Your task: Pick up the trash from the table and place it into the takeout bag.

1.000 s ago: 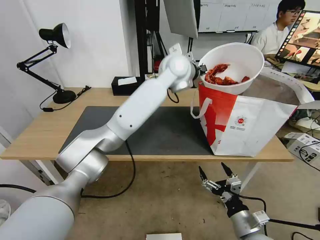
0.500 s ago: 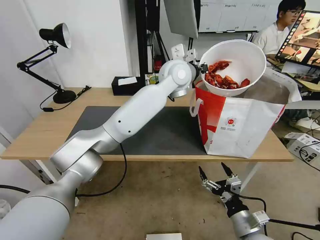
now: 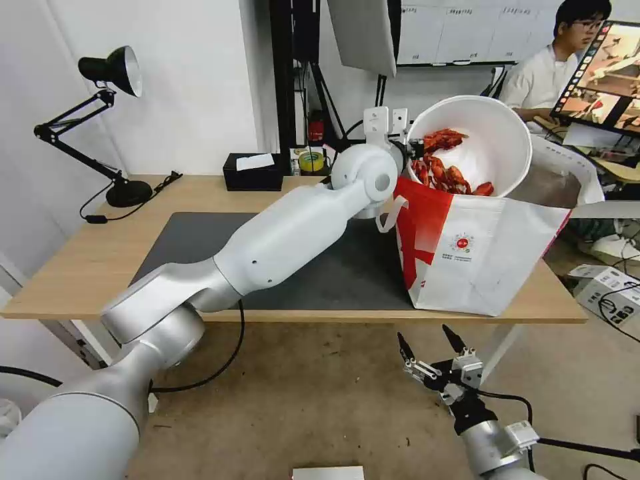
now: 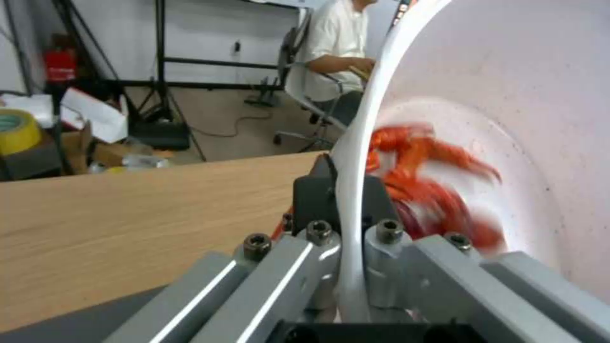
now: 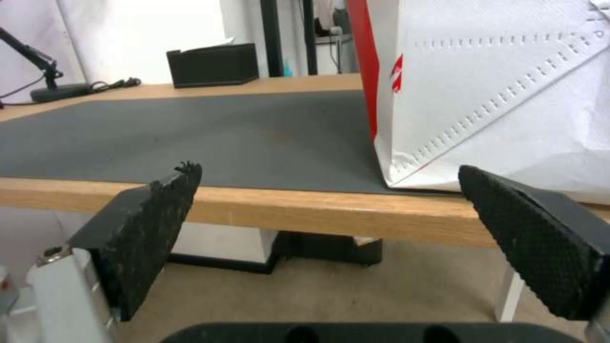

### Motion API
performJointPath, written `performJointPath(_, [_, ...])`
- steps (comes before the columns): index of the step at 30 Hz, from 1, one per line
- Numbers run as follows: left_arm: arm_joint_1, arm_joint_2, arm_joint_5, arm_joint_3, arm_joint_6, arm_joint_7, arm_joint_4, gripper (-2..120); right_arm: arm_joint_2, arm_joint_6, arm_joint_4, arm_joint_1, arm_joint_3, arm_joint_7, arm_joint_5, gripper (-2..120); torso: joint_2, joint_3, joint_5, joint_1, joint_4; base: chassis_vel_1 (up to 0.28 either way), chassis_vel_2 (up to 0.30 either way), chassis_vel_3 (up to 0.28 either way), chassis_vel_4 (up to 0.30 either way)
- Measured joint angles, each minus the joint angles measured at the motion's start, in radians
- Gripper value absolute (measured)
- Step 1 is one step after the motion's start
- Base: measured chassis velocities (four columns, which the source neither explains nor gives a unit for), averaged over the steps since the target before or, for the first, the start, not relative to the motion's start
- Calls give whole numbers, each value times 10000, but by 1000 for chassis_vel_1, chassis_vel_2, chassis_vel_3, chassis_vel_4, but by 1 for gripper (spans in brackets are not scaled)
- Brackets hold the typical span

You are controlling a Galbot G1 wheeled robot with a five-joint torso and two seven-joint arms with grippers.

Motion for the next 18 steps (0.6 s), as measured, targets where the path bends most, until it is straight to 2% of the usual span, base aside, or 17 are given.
performJointPath(3, [0, 49, -40, -17, -2, 323, -39, 0, 0, 0, 0, 0, 0, 0, 0, 100, 0, 0, 0, 0, 0, 0, 0, 0, 0])
performJointPath(5, [-22, 188, -211, -48, 12, 770, -133, 0, 0, 0, 0, 0, 0, 0, 0, 100, 0, 0, 0, 0, -1, 0, 0, 0, 0])
performJointPath(14, [-37, 402, -395, -9, 230, 1135, -283, 1, 0, 0, 0, 0, 0, 0, 0, 100, 0, 0, 0, -1, 0, 0, 0, 0, 0])
performJointPath(18, [-20, 399, -429, 8, 332, 1155, -346, 13, 0, 0, 0, 0, 0, 0, 0, 100, 0, 0, -1, 0, 0, 0, 0, 0, 0])
